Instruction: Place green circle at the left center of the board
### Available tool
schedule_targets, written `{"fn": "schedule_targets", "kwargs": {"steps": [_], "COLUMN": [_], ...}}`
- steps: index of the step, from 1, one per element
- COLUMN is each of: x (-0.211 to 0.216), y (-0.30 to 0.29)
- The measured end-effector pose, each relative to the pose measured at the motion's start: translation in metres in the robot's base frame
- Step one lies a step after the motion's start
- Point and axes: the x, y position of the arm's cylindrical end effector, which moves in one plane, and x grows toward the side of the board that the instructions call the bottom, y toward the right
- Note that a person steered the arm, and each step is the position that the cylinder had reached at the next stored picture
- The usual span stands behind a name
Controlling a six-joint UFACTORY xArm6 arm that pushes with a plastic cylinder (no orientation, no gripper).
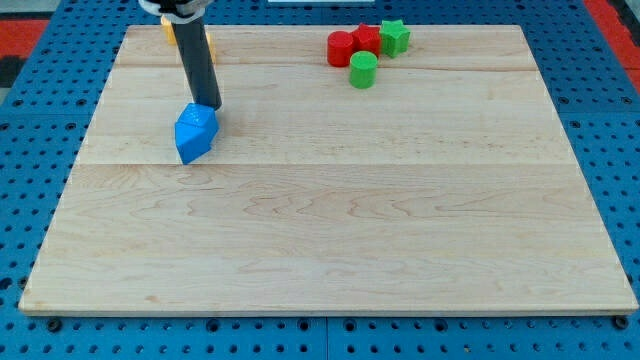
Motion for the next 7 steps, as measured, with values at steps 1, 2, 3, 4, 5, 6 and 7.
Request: {"fn": "schedule_targets", "kwargs": {"steps": [1,2,3,4,5,6,7], "x": [0.019,0.042,0.085,0.083,0.048,-0.014,-0.054], "y": [-0.008,-0.014,-0.002,0.106,0.205,0.229,0.228]}}
